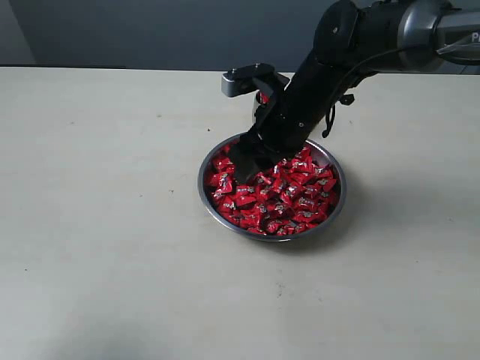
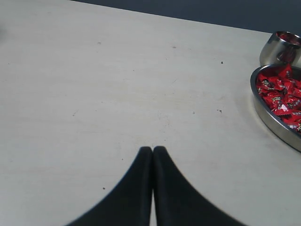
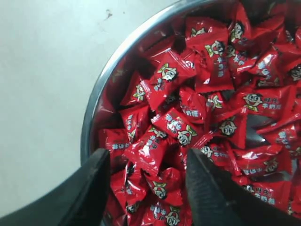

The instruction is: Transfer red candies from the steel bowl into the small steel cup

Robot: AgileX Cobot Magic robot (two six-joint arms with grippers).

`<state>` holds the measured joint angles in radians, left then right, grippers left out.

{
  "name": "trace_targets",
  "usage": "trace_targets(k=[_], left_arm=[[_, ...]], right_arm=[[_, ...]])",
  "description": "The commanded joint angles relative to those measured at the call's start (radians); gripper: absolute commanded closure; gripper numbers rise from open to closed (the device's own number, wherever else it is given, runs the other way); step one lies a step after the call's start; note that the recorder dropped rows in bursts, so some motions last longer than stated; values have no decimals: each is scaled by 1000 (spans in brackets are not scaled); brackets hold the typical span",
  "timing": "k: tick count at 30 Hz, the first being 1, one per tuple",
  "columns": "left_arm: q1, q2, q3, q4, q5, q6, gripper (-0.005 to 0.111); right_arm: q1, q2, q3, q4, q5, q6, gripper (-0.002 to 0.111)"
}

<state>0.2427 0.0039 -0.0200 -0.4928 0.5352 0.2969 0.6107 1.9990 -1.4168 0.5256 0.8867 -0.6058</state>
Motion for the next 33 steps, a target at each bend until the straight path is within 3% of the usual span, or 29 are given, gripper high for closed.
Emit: trace_targets(k=[1, 33], left_arm=[[3, -4, 0, 0, -5, -2, 106], [3, -4, 0, 0, -5, -2, 106]], right_arm=[[2, -1, -5, -1, -30, -1, 60], [2, -1, -5, 33, -27, -3, 60]])
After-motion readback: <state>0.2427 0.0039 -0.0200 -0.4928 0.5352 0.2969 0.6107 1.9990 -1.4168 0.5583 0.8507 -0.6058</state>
